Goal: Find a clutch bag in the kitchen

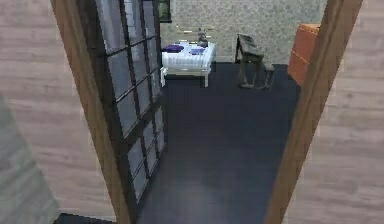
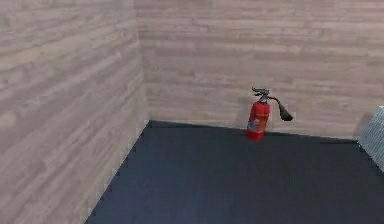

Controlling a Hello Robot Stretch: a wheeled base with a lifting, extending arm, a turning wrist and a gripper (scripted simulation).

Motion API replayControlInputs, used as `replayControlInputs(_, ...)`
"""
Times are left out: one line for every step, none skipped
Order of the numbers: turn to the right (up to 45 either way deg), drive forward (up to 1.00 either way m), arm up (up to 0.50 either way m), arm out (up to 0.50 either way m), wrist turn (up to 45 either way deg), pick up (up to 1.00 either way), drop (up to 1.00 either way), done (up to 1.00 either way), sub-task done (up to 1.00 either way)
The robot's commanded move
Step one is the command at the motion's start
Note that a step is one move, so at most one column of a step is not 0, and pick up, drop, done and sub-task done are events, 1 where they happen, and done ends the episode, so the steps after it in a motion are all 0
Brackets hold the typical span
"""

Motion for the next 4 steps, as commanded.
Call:
replayControlInputs(3.0, 0.0, 0.0, 0.0, 0.0, 0.0, 0.0, 0.0, 0.0)
replayControlInputs(0.0, 1.0, 0.0, 0.0, 0.0, 0.0, 0.0, 0.0, 0.0)
replayControlInputs(0.0, 0.85, 0.0, 0.0, 0.0, 0.0, 0.0, 0.0, 0.0)
replayControlInputs(-27.0, 0.0, 0.0, 0.0, 0.0, 0.0, 0.0, 0.0, 0.0)
